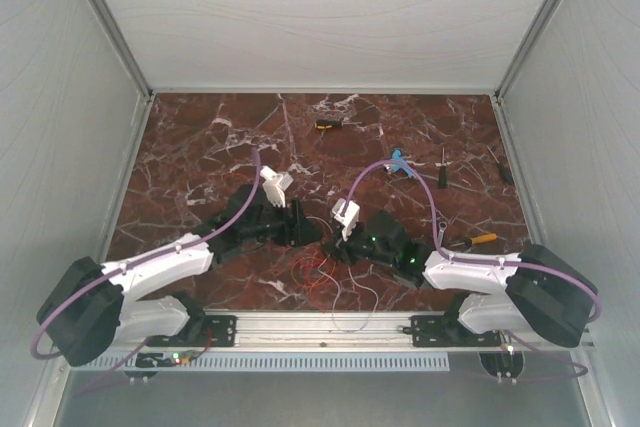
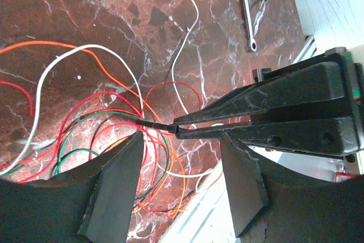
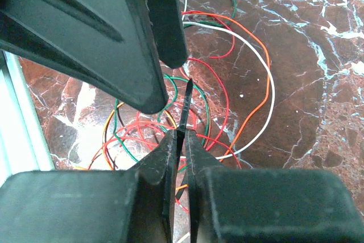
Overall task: Zip-tie the wires
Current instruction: Tie the cable at the center of the board.
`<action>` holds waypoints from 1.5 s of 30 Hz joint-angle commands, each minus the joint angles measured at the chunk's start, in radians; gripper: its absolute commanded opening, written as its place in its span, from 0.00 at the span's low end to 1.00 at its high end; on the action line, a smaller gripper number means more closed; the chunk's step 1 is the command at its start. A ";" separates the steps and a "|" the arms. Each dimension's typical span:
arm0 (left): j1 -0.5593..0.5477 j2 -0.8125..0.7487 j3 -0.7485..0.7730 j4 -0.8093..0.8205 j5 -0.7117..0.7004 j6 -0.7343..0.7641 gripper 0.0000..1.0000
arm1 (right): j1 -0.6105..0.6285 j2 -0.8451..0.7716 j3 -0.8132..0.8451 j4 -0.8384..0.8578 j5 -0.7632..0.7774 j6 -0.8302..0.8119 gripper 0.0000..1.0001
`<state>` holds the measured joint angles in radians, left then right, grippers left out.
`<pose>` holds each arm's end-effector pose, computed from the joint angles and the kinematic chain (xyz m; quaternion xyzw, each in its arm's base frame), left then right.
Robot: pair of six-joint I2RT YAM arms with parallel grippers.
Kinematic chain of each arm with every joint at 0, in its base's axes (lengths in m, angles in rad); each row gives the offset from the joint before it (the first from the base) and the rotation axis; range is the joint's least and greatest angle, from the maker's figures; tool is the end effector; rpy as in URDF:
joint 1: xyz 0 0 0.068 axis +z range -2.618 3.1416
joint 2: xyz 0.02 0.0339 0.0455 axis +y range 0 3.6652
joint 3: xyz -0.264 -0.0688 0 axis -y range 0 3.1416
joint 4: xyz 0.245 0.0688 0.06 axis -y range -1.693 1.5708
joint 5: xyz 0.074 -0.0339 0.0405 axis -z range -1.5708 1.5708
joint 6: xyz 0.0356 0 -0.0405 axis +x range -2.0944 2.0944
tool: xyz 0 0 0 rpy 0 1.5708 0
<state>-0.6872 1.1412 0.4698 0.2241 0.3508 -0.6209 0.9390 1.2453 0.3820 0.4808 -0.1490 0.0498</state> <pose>0.1747 -0.1592 0.2016 0.1205 0.8298 -0.4363 0.3264 0.1385 0.1982 0.1757 -0.3930 0.7281 0.3192 0.4621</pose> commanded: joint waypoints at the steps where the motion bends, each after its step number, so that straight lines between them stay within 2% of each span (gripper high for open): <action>1: 0.021 0.048 -0.003 0.072 0.078 -0.016 0.56 | -0.005 0.000 -0.018 0.068 -0.008 -0.030 0.00; 9: 0.028 0.121 -0.014 0.145 0.135 -0.037 0.48 | -0.006 -0.006 -0.035 0.089 -0.007 -0.036 0.00; 13: 0.028 0.153 -0.010 0.170 0.158 -0.042 0.40 | -0.006 -0.009 -0.038 0.095 0.000 -0.036 0.00; 21: 0.028 0.200 -0.007 0.224 0.202 -0.059 0.35 | -0.006 -0.016 -0.045 0.101 0.008 -0.037 0.00; 26: 0.029 0.218 -0.008 0.258 0.222 -0.067 0.27 | -0.006 -0.019 -0.048 0.105 0.013 -0.038 0.00; 29: 0.029 0.225 -0.009 0.276 0.244 -0.074 0.18 | -0.005 -0.023 -0.051 0.107 0.020 -0.037 0.00; 32: 0.029 0.227 -0.011 0.286 0.257 -0.076 0.16 | -0.007 -0.028 -0.053 0.111 0.027 -0.037 0.00; 38: 0.029 0.229 -0.023 0.299 0.255 -0.069 0.18 | -0.007 -0.045 -0.066 0.124 0.032 -0.037 0.00; 41: 0.029 0.241 -0.028 0.318 0.258 -0.075 0.33 | -0.007 -0.052 -0.070 0.129 0.032 -0.036 0.00; 45: 0.029 0.262 -0.024 0.322 0.248 -0.077 0.37 | -0.007 -0.056 -0.074 0.133 0.032 -0.036 0.00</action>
<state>-0.6567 1.3830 0.4370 0.4812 0.5854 -0.6918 0.9390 1.2137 0.3191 0.5541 -0.1318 0.0299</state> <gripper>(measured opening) 0.362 0.041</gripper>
